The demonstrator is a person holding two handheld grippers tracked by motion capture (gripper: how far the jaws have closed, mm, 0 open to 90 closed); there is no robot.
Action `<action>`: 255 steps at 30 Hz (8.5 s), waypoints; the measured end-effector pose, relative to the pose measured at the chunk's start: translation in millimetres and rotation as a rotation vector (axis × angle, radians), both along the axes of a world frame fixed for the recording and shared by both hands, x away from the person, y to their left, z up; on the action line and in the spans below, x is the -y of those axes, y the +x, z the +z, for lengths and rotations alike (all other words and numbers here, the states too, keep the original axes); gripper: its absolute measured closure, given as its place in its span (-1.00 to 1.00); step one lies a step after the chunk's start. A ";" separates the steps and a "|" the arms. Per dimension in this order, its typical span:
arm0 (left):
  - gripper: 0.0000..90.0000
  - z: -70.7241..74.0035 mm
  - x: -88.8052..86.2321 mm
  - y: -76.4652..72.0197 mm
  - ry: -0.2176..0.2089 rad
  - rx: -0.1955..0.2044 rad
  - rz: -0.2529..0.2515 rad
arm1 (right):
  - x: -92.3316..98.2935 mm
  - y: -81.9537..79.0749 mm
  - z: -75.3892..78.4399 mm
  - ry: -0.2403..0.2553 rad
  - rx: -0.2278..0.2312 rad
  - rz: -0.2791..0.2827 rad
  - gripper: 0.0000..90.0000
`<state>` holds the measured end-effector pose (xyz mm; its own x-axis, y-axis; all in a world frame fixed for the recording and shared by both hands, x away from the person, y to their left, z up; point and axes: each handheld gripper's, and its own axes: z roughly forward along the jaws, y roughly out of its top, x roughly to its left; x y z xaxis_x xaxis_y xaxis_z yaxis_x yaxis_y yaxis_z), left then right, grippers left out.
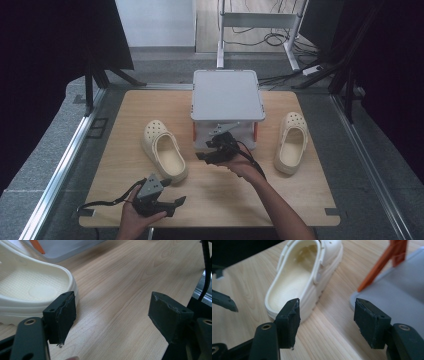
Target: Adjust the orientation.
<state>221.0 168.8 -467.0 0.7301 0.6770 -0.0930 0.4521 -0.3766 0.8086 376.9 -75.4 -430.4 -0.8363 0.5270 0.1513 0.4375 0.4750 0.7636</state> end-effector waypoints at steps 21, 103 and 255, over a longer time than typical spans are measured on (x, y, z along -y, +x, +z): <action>-0.50 0.2 -0.6 -0.3 0.003 0.002 -0.006 | -49.2 21.1 -10.6 -0.012 -0.022 0.055 -0.11; -0.50 4.9 -7.4 -2.6 0.035 0.024 -0.002 | -85.6 23.5 -0.3 -0.107 -0.048 -0.027 0.73; -0.50 -1.3 -1.7 6.4 0.059 0.007 -0.022 | 223.0 -28.3 -57.7 -0.093 -0.133 -0.590 1.00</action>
<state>227.4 170.5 -468.3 0.7452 0.6651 -0.0484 0.4380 -0.4334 0.7876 348.5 -298.4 -488.1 -0.3766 0.9115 0.1651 0.7356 0.1860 0.6514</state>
